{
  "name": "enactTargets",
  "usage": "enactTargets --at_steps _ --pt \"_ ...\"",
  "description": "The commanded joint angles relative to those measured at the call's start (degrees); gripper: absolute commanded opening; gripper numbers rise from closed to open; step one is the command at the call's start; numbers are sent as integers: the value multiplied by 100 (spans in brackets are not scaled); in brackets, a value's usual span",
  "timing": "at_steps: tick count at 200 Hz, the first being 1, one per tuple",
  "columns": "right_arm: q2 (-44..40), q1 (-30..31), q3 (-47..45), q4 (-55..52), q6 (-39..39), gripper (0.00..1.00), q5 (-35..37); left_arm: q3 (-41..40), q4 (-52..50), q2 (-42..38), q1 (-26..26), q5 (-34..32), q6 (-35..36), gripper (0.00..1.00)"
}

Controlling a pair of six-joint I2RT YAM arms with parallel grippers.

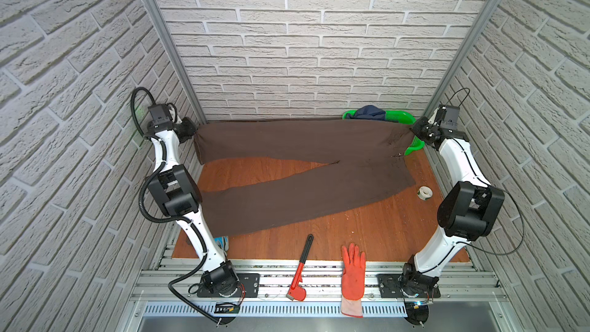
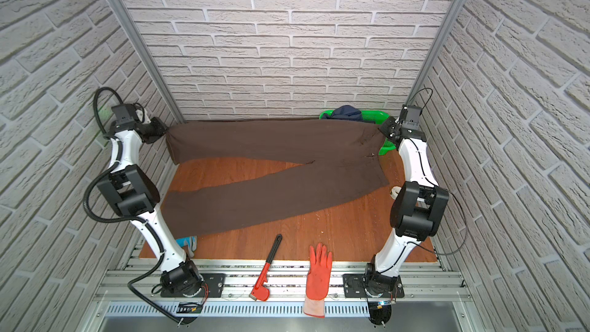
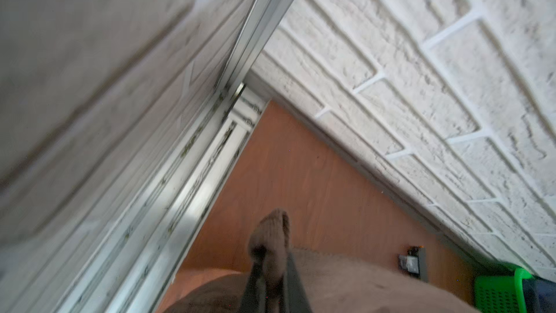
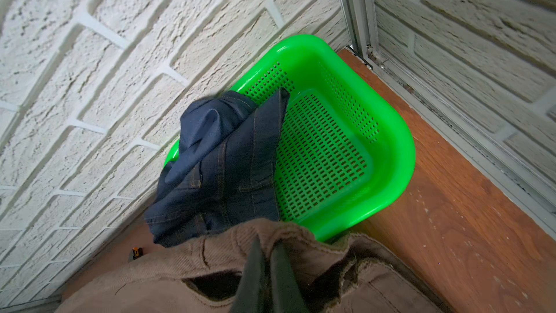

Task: Fold and stack the trousers
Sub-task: Fold the trousers at the center of the table.

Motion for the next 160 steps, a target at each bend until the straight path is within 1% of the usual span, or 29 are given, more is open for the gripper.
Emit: enactTargets --at_steps 1,16,36,54,72,87,117,160 --pt "-671 -88 -577 469 -294 6 355 -1331 794 -1049 362 -70 -284 0" --pt "-913 -137 -956 465 -465 5 495 -2365 1034 -1698 499 -172 -289 0" --pt "-1053 -201 -1209 212 -706 5 637 -3665 1369 -2488 581 -300 -314 0" --pt "-1074 -263 -1390 72 -863 6 745 -4684 1803 -3129 576 -210 -604 0" --pt "-1070 -390 -1557 13 -914 5 771 -5497 2182 -3708 554 -394 -856 0" --pt "-1027 -480 -1630 -40 -957 6 779 -5795 2143 -4019 562 -558 -928 0" --pt "-767 -530 -1635 -121 -1191 5 858 -6080 1857 -4466 554 -764 -841 0" --pt "-338 -538 -1585 -23 -1128 6 842 -6198 1468 -4860 605 -901 -861 0"
